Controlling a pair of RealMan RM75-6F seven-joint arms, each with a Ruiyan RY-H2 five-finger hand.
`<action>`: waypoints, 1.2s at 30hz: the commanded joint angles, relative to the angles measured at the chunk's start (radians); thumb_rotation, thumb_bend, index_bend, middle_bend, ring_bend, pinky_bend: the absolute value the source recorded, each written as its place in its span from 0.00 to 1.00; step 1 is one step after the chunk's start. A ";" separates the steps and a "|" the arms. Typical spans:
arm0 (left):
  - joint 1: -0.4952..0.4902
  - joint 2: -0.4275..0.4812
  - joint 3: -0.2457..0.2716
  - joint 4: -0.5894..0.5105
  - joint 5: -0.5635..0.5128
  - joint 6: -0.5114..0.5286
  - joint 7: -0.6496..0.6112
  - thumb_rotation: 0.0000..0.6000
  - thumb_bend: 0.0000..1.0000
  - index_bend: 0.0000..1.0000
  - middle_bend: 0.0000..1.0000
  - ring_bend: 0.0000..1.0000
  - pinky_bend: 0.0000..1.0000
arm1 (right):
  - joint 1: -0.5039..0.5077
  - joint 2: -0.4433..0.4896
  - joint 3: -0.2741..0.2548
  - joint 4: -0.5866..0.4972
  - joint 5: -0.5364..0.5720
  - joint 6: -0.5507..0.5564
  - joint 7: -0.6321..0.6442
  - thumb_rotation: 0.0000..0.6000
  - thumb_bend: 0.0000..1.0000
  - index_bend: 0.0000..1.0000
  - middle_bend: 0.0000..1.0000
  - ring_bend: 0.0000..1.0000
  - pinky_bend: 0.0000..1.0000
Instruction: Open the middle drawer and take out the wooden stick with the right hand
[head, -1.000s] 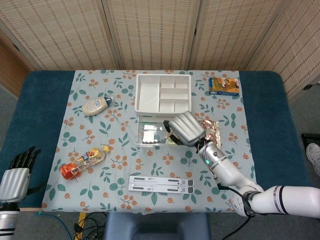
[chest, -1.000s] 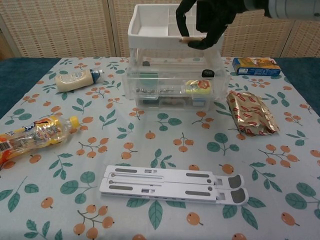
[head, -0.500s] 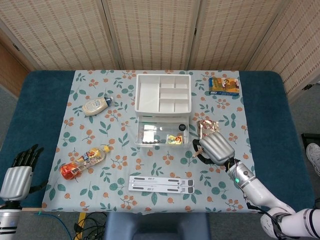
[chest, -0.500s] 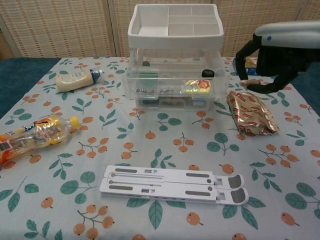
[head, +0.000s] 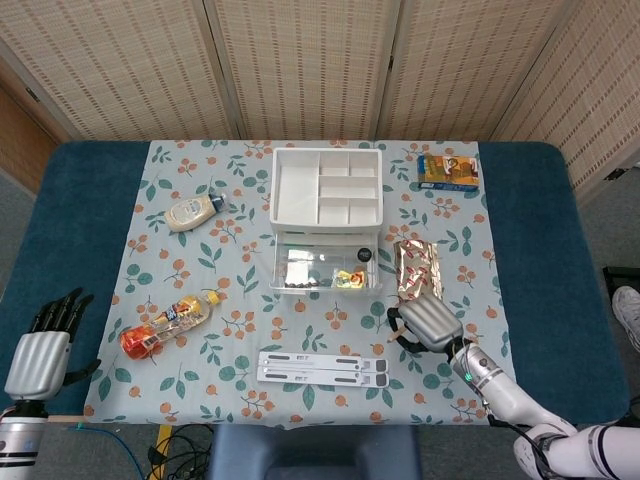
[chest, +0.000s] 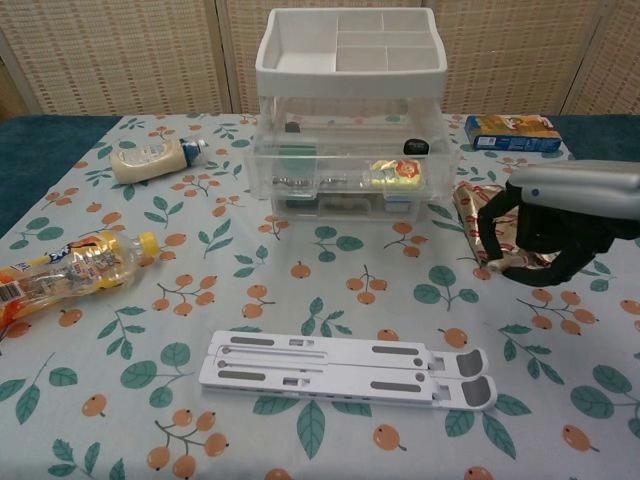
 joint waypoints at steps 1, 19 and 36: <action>0.001 0.000 -0.001 -0.001 -0.001 0.002 0.000 1.00 0.14 0.10 0.07 0.10 0.11 | 0.002 -0.060 0.017 0.056 0.005 -0.029 -0.008 1.00 0.47 0.57 0.98 1.00 1.00; 0.005 0.002 0.002 0.002 -0.005 0.008 -0.005 1.00 0.14 0.10 0.07 0.10 0.11 | 0.022 -0.146 0.074 0.134 0.088 -0.094 -0.099 1.00 0.47 0.21 0.95 1.00 1.00; -0.025 -0.014 -0.008 0.002 0.005 -0.015 0.013 1.00 0.14 0.10 0.07 0.10 0.11 | -0.247 0.183 -0.017 -0.093 -0.127 0.307 -0.109 1.00 0.47 0.23 0.70 0.72 0.96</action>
